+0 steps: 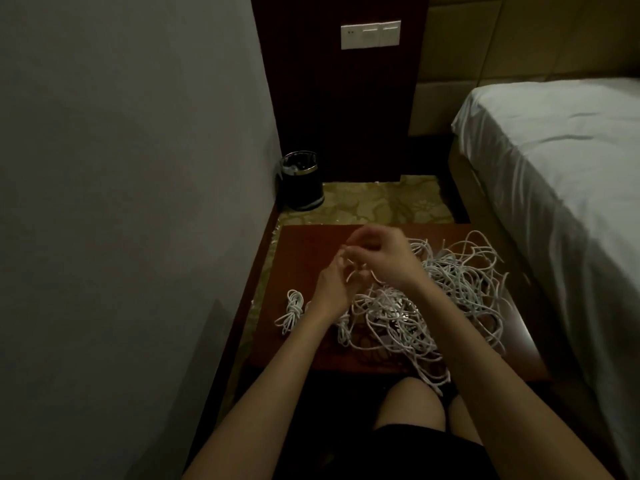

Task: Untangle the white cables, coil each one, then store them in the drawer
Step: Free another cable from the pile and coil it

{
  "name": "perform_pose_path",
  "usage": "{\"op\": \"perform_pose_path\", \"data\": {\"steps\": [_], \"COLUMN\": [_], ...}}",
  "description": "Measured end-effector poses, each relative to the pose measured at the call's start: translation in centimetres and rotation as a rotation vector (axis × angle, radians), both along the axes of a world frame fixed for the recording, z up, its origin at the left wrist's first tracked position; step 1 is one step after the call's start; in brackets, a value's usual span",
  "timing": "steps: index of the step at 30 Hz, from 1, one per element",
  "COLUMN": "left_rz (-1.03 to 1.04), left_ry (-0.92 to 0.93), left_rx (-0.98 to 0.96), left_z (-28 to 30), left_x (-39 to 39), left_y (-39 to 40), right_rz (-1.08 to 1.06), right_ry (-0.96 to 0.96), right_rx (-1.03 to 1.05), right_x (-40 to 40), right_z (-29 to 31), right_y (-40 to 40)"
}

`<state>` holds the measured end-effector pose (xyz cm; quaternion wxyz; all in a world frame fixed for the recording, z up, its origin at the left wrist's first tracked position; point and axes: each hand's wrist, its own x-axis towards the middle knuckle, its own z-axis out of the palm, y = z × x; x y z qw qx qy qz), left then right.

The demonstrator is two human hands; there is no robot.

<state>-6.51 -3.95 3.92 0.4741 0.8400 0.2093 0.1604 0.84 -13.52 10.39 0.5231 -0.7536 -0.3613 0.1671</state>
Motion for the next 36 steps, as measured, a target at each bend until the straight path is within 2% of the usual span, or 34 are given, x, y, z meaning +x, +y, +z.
{"op": "perform_pose_path", "data": {"steps": [6,10,12,14,16,18,23,25,28,31,33,36], "left_rz": [-0.204,-0.203,-0.171,-0.087,-0.025,-0.063,-0.206,-0.225,-0.282,-0.221,-0.21,-0.372], "left_ry": [-0.04,0.072,0.1,0.049,-0.024,-0.09,-0.167,-0.232,-0.334,-0.451,-0.366,-0.055], "left_rx": [-0.285,-0.447,-0.458,-0.452,-0.428,-0.385,-0.293,-0.349,-0.602,-0.755,-0.729,-0.482], "left_z": [1.0,1.7,2.7,4.3,6.6,9.4,13.2,13.3,12.1,10.3,9.0,6.8], "left_x": [0.8,0.6,0.7,1.1,1.8,2.4,3.5,3.2,1.9,0.7,0.5,0.9], "left_y": [-2.2,-2.9,-3.1,-2.8,-2.5,-2.8,-4.3,-4.3,-3.6,-3.2,-3.6,-5.2], "right_rz": [0.019,-0.099,-0.181,-0.207,-0.098,0.025,0.124,0.057,-0.013,-0.027,-0.031,-0.025], "right_ry": [-0.019,0.005,-0.058,-0.162,-0.183,-0.148,-0.247,-0.232,-0.197,-0.127,-0.013,0.03], "right_rx": [0.204,0.32,0.246,0.057,-0.172,-0.331,-0.377,-0.351,-0.278,-0.142,0.03,0.219], "right_x": [0.9,1.9,2.2,2.4,2.1,1.3,0.2,0.7,1.7,1.8,1.7,1.1], "right_z": [8.1,9.8,9.4,8.2,6.3,4.4,3.3,3.9,5.3,7.2,8.8,11.4], "right_y": [-3.4,-5.7,-6.9,-8.0,-8.4,-8.1,-5.9,-5.9,-6.9,-7.3,-7.1,-6.8]}}
